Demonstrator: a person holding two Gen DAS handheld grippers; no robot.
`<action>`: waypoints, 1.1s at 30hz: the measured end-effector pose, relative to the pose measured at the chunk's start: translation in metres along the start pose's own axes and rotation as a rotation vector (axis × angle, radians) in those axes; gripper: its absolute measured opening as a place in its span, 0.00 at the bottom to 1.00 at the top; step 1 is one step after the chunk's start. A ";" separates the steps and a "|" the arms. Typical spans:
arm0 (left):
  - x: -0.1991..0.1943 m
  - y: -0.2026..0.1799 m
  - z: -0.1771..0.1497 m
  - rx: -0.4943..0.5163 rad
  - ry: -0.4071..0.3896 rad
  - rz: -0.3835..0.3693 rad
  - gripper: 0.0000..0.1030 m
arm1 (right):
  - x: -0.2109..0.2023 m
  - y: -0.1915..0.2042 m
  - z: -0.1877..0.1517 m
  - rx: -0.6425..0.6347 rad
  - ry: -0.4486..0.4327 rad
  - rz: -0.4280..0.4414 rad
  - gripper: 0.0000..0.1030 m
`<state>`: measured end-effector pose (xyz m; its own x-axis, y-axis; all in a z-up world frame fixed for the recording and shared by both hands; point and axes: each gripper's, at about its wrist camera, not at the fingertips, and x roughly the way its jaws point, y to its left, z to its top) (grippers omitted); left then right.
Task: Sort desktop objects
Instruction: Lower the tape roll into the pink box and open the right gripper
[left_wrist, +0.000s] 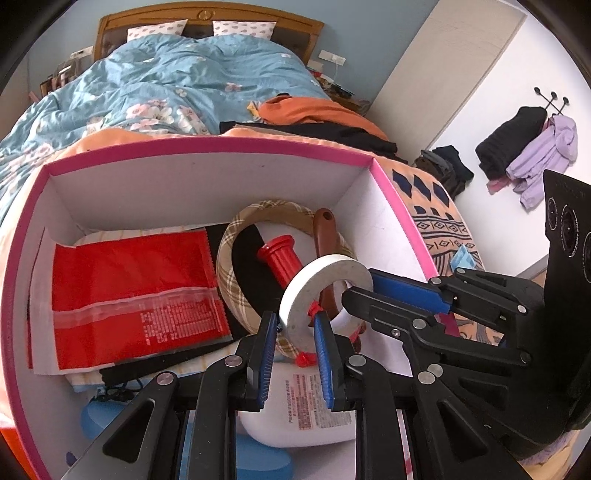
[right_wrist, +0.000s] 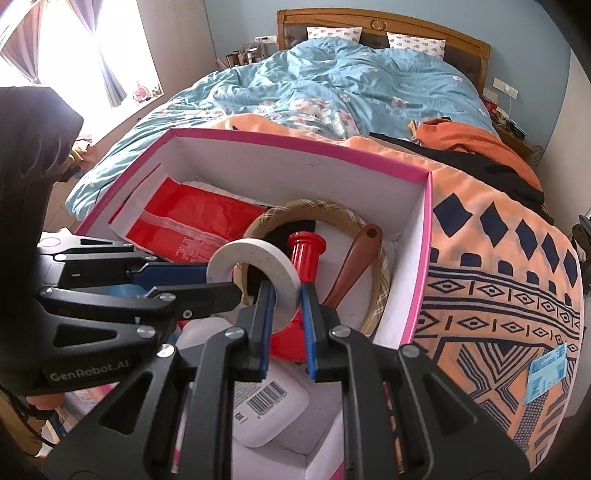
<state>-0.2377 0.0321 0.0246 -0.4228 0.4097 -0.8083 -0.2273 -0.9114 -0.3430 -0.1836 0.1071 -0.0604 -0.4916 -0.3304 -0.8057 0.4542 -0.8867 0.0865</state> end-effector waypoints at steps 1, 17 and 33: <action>0.000 0.001 0.001 -0.002 0.000 0.001 0.19 | 0.001 -0.001 0.001 0.002 0.003 -0.004 0.16; 0.008 0.014 0.008 -0.044 -0.004 0.058 0.19 | 0.017 -0.010 0.015 0.052 0.035 -0.001 0.25; -0.039 -0.014 -0.017 0.062 -0.101 -0.015 0.26 | -0.047 -0.008 -0.021 0.074 -0.104 0.116 0.31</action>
<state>-0.2029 0.0284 0.0527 -0.5046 0.4277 -0.7499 -0.2866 -0.9024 -0.3218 -0.1486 0.1370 -0.0355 -0.5150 -0.4603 -0.7231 0.4587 -0.8606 0.2212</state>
